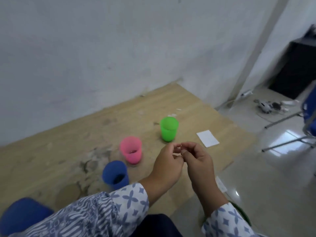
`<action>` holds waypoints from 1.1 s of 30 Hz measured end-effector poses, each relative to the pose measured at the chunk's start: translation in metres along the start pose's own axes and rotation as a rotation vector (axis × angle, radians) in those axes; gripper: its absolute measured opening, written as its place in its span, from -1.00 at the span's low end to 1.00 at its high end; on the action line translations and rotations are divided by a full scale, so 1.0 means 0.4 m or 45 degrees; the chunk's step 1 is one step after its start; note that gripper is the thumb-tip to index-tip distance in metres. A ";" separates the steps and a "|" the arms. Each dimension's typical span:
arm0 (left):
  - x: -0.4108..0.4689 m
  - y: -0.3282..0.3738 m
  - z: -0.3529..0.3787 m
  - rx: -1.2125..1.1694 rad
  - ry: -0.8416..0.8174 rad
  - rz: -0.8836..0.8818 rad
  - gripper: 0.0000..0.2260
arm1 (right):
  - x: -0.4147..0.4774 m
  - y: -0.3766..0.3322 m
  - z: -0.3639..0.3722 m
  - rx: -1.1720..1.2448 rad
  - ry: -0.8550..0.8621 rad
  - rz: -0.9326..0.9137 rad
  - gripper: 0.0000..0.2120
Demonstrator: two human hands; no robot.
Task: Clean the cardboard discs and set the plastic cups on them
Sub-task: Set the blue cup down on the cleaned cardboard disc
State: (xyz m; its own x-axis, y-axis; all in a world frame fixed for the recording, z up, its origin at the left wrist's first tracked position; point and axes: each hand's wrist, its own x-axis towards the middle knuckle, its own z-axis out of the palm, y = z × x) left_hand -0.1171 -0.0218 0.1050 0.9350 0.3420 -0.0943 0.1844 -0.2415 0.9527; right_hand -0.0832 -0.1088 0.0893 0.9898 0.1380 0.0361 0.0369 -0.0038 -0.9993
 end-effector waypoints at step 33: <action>-0.266 -0.468 -0.491 0.382 0.406 -0.673 -0.45 | -0.257 0.244 0.584 -1.066 -1.295 -0.149 -0.61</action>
State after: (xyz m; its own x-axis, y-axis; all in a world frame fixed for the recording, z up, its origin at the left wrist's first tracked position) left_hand -0.3104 0.1654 -0.0066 0.5699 0.7225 -0.3916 0.7105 -0.1937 0.6766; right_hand -0.2137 0.1079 -0.0141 0.4442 0.8546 -0.2688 0.5514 -0.4973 -0.6698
